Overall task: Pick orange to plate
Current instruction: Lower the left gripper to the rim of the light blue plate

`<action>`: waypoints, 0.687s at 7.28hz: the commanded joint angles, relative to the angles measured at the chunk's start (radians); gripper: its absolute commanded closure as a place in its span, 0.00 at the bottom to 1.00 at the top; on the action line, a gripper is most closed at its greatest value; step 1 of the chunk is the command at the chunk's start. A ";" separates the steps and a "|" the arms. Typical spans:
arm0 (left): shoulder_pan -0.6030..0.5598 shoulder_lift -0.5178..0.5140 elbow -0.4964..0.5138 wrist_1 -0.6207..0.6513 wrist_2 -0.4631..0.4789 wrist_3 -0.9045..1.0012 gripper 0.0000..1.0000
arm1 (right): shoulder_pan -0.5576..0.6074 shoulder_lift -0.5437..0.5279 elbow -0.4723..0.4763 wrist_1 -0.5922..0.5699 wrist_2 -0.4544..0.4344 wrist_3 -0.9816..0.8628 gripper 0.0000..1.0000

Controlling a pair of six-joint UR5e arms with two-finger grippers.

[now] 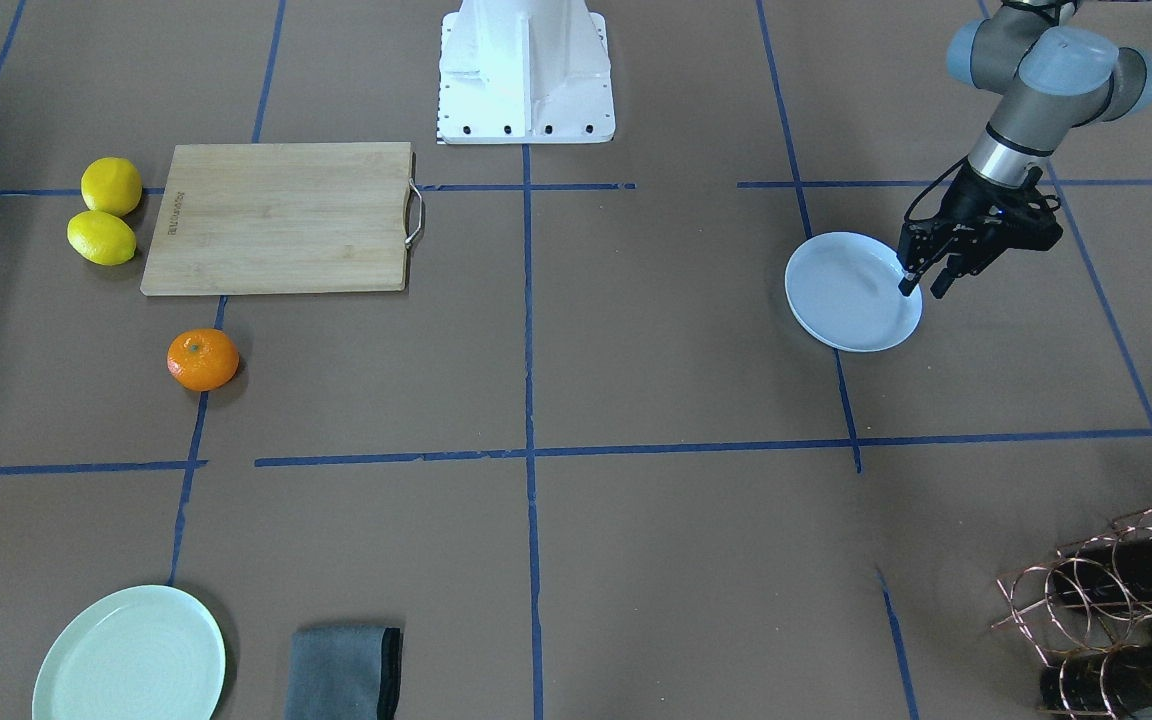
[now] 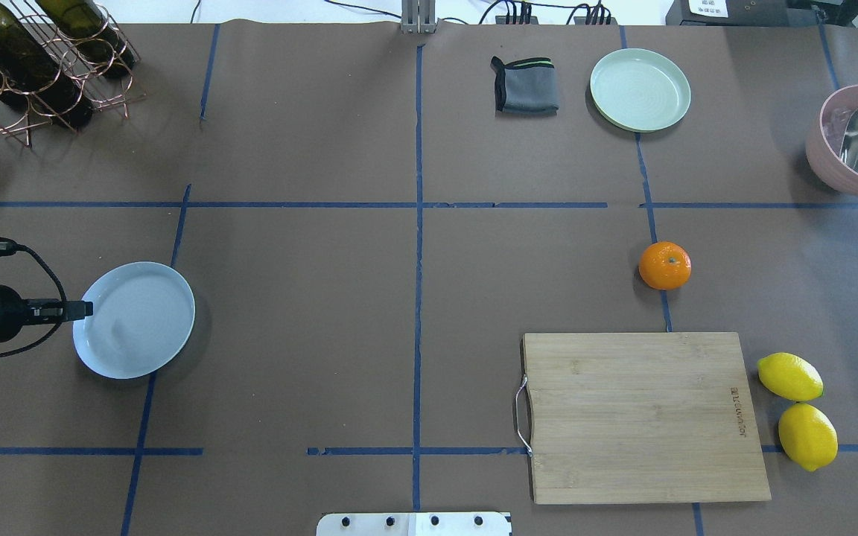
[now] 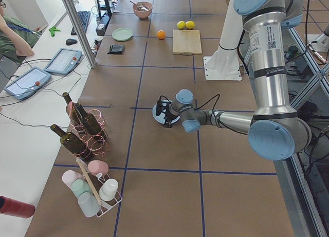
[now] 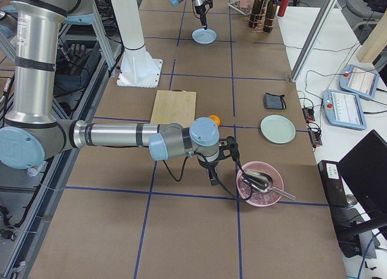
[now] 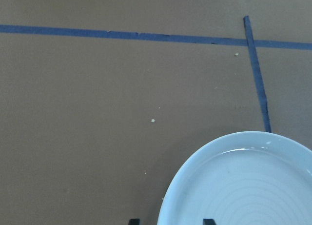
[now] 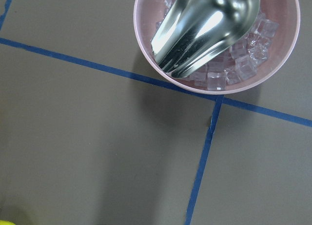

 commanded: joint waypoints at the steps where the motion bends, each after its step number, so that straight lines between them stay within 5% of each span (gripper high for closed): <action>1: 0.008 -0.003 0.013 0.001 0.015 -0.002 0.64 | 0.001 0.000 0.000 0.000 0.000 0.000 0.00; 4: 0.008 -0.004 0.015 0.000 0.015 0.000 0.96 | 0.000 0.000 -0.005 0.001 0.000 0.000 0.00; 5: 0.008 -0.004 0.015 0.001 0.021 0.000 1.00 | 0.000 0.000 -0.006 0.000 0.000 0.000 0.00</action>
